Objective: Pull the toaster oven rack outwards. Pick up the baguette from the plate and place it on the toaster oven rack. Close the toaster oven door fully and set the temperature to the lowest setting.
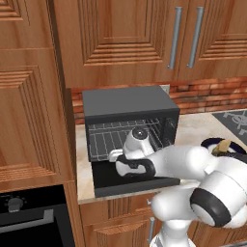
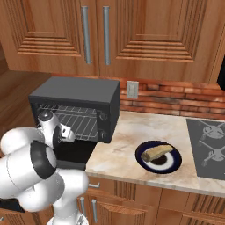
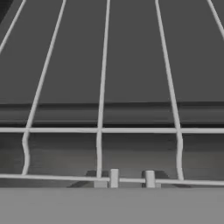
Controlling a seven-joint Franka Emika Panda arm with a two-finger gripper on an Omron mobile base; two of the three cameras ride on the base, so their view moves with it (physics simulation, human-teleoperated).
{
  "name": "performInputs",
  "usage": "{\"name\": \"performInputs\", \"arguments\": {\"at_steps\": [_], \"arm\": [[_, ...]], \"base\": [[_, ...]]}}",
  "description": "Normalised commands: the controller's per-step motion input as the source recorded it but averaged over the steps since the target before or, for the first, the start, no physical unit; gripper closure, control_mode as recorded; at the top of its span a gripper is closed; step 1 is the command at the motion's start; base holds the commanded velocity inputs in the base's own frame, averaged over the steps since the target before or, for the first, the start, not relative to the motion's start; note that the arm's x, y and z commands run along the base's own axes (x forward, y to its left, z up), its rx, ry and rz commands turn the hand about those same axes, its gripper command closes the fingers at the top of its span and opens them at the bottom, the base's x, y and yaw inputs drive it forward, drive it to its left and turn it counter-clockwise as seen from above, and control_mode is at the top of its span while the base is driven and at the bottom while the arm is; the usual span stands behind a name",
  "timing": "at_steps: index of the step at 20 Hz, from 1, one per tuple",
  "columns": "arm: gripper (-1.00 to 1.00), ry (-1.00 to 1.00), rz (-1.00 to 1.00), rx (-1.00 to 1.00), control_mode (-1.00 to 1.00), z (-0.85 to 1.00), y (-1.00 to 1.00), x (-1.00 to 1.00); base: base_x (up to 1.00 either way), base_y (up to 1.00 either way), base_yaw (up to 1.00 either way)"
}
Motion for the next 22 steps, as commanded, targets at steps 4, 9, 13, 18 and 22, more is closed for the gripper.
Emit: {"name": "performInputs", "arguments": {"at_steps": [4, 9, 13, 18, 22], "arm": [[1.00, 0.00, 0.04, 0.09, -1.00, -0.08, 0.09, -0.98], [1.00, 0.00, 0.01, 0.01, -1.00, -0.03, 0.16, -0.98], [1.00, 0.00, 0.01, 0.00, -1.00, 0.00, 0.22, -1.00], [1.00, 0.00, 0.00, 0.00, -1.00, 0.00, 0.15, -1.00], [1.00, -0.11, 0.00, 0.01, -1.00, 0.13, 0.01, -1.00]], "base": [[0.00, 0.00, 0.00], [0.00, 0.00, 0.00], [0.00, 0.00, 0.00], [0.00, 0.00, 0.00], [0.00, 0.00, 0.00]]}}
